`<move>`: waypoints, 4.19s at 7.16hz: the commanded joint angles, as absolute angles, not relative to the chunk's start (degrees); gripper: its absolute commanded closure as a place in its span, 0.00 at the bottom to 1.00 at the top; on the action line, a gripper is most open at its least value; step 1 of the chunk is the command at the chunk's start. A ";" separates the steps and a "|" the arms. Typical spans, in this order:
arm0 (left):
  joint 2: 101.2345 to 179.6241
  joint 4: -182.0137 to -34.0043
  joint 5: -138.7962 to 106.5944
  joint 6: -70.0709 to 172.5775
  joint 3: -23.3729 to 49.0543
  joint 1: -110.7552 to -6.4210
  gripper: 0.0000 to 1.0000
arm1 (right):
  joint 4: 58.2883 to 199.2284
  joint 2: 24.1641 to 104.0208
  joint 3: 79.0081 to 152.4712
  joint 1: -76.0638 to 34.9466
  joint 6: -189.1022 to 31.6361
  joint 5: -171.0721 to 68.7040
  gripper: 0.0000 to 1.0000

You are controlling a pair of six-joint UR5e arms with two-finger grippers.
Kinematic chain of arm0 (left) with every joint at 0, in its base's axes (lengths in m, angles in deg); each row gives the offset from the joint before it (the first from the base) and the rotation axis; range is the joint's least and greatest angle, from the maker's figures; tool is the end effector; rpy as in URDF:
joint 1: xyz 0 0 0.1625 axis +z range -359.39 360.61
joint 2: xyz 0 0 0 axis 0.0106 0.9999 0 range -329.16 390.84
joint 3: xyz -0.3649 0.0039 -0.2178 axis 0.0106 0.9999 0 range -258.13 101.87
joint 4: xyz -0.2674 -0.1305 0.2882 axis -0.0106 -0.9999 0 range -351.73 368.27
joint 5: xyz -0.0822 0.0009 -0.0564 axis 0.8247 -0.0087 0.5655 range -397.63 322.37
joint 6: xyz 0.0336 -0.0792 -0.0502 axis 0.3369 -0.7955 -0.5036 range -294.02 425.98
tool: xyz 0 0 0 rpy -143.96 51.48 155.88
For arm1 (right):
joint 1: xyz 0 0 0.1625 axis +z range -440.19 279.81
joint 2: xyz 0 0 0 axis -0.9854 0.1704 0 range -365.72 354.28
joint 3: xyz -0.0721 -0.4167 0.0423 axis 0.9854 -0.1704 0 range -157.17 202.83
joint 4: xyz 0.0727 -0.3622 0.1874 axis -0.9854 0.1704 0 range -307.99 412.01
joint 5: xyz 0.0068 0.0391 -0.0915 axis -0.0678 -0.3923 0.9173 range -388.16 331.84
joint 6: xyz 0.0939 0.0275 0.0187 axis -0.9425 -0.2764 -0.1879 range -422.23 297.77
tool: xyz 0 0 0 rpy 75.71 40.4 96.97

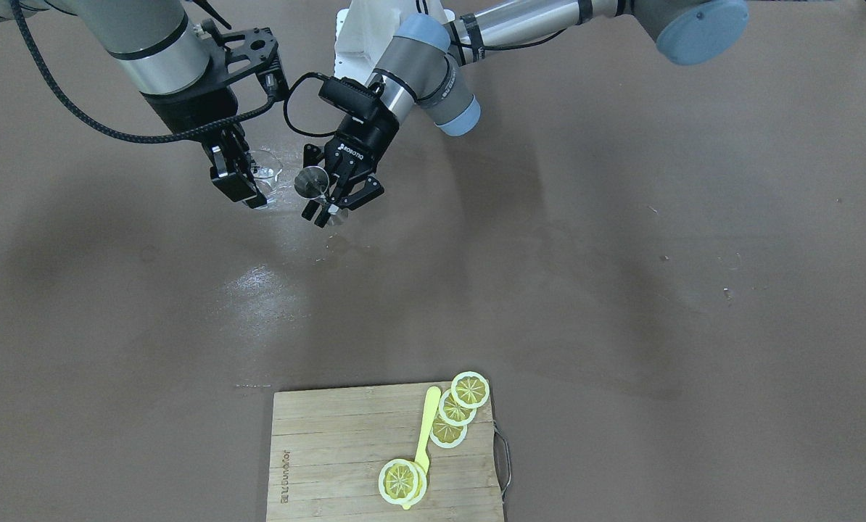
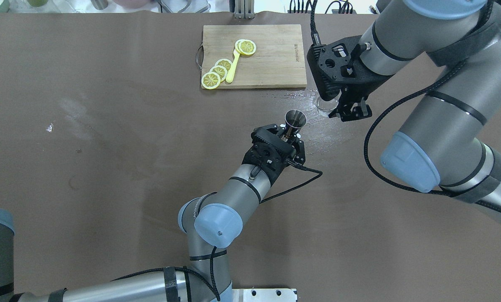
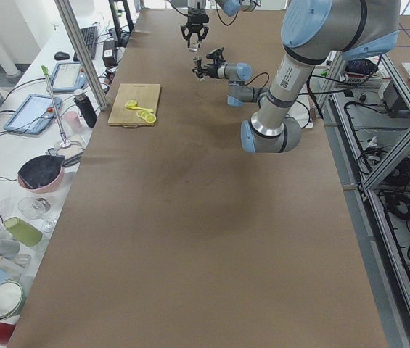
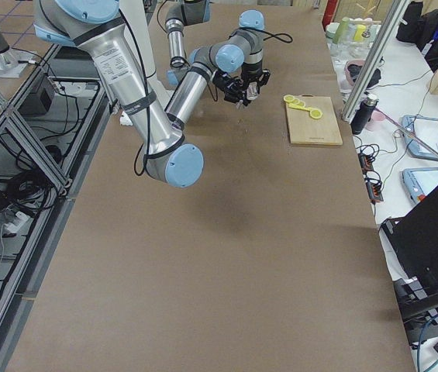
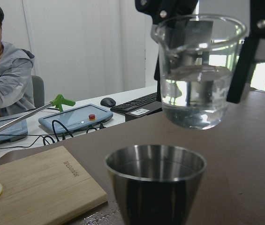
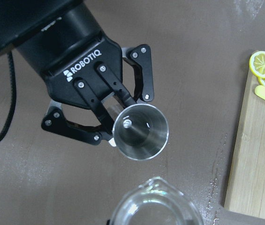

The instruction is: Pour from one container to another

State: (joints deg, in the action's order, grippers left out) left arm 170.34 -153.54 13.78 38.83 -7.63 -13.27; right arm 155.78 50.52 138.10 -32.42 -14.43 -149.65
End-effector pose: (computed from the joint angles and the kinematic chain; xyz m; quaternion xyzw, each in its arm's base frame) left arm 0.6509 -0.3620 0.1288 0.6180 0.4451 0.0133 0.6480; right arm -0.3219 -0.4756 0.1685 0.3820 -0.2321 -0.7022 0.5542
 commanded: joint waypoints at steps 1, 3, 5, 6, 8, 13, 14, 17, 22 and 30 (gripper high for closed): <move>170.41 -153.54 13.78 38.83 -7.64 -13.28 1.00 | 162.37 50.10 140.33 -31.85 -12.84 -149.71 1.00; 170.41 -153.54 13.78 38.83 -7.64 -13.28 1.00 | 165.55 48.26 139.99 -31.68 -12.75 -149.98 1.00; 170.41 -153.54 13.78 38.83 -7.64 -13.28 1.00 | 167.58 45.62 137.54 -31.59 -12.75 -149.89 1.00; 170.41 -153.54 13.78 38.83 -7.64 -13.28 1.00 | 168.98 45.00 137.27 -31.59 -12.84 -149.46 1.00; 170.41 -153.54 13.78 38.83 -7.64 -13.28 1.00 | 171.45 43.16 135.70 -31.67 -12.75 -149.01 1.00; 170.41 -153.54 13.78 38.83 -7.64 -13.28 1.00 | 179.78 37.98 132.87 -32.29 -9.18 -143.49 1.00; 170.32 -153.54 13.78 38.83 -7.64 -13.28 1.00 | 181.54 36.84 132.61 -32.72 -8.45 -142.78 1.00; 170.32 -153.54 13.78 38.83 -7.55 -13.28 1.00 | 183.74 35.16 131.91 -35.28 -8.27 -140.40 1.00; 170.23 -153.62 13.78 38.83 -7.55 -13.28 1.00 | 188.67 31.30 127.96 -36.59 -5.37 -137.68 1.00; 170.23 -153.62 13.78 38.83 -7.46 -13.28 1.00 | 195.35 26.63 123.47 -38.18 -0.09 -133.72 1.00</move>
State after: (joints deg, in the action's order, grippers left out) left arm 170.23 -153.62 13.78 38.83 -7.43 -13.28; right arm 194.13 26.78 123.25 -37.91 -0.15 -134.02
